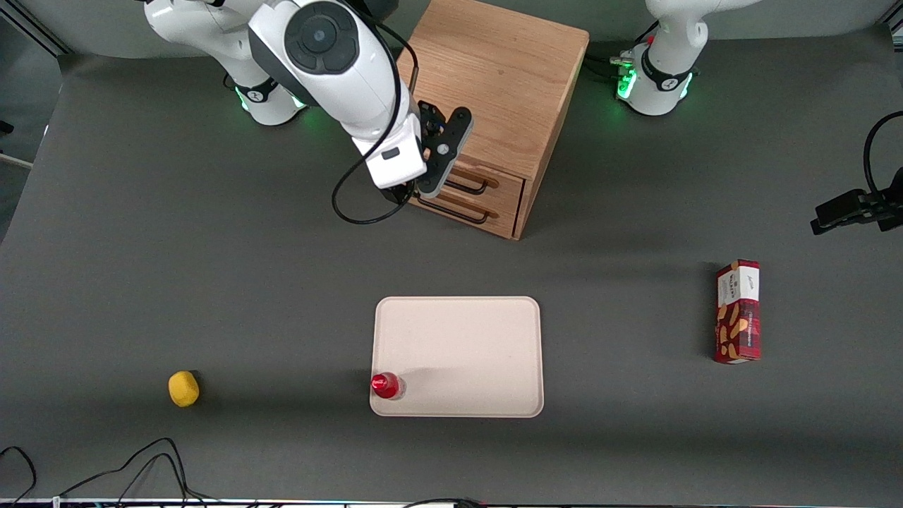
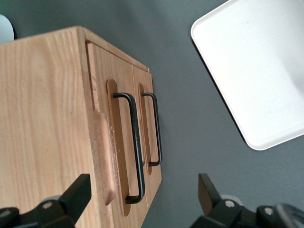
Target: Open upper drawer
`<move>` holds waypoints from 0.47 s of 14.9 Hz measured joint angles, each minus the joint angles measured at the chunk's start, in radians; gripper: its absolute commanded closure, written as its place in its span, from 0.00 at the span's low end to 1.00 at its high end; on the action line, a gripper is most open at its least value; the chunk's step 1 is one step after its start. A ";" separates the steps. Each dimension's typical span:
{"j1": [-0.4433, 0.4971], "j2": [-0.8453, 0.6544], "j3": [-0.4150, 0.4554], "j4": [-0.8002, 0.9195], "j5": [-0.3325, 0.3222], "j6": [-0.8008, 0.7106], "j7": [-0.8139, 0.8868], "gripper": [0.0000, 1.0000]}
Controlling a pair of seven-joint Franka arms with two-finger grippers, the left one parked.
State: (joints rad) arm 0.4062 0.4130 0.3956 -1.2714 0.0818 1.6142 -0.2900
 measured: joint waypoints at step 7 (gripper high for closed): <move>-0.001 0.019 0.022 -0.125 -0.045 0.103 -0.037 0.00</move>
State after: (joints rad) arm 0.4056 0.4324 0.4179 -1.3965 0.0367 1.7176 -0.3270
